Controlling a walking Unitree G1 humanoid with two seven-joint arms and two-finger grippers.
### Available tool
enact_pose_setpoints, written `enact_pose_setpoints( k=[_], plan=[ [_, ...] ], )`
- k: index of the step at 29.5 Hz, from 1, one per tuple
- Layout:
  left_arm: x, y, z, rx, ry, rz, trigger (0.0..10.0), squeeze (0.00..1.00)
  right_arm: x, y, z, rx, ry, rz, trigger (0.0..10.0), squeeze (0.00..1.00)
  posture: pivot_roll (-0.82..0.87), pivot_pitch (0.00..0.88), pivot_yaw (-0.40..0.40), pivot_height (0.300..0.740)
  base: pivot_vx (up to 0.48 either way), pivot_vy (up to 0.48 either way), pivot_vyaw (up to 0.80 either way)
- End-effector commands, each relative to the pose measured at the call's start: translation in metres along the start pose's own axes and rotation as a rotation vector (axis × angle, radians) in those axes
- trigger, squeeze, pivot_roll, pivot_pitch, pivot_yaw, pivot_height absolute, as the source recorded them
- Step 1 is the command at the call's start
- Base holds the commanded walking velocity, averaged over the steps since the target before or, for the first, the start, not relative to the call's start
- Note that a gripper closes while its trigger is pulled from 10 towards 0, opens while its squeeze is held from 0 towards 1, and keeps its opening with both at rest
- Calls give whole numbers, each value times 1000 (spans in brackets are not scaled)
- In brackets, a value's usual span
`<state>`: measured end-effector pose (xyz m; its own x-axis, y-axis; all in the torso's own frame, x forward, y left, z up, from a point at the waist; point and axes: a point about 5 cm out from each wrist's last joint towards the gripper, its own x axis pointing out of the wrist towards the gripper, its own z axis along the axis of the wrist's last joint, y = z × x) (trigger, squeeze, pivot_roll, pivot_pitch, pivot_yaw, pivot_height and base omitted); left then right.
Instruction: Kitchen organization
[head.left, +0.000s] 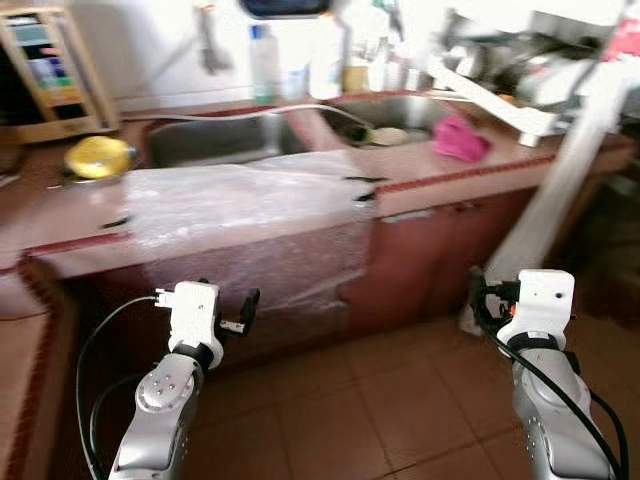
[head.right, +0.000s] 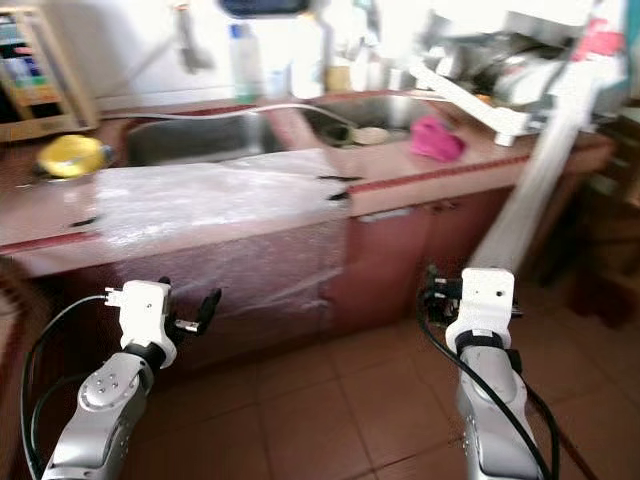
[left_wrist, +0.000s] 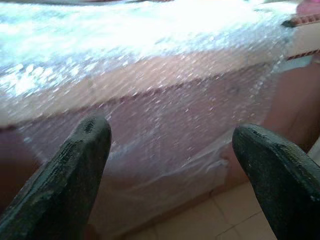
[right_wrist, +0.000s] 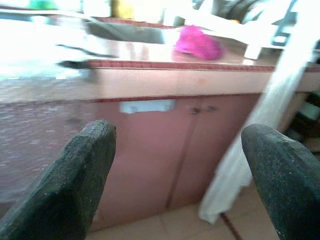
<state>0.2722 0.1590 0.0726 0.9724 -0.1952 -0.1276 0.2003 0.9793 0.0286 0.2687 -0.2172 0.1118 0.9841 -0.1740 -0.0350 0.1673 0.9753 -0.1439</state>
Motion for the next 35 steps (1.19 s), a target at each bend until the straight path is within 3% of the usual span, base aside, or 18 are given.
enact_pose_setpoints(
  k=[1,19,26,35],
  plan=[
    [2,1,0,13,-2,11,10000,0,1,-1,0,-4,0,2,10000,0,11,0,3,740,0,0,800],
    [5,-2,-2,2,-10,11,10000,0,2,1,0,7,-1,11,10000,0,6,0,-2,740,0,0,784],
    [5,-3,-1,10,-18,5,10000,0,3,1,0,11,-3,12,10000,0,9,0,-7,740,0,0,0],
    [7,-1,18,25,-116,12,10000,0,5,3,11,9,-61,9,10000,0,6,0,-16,740,0,0,0]
  ],
)
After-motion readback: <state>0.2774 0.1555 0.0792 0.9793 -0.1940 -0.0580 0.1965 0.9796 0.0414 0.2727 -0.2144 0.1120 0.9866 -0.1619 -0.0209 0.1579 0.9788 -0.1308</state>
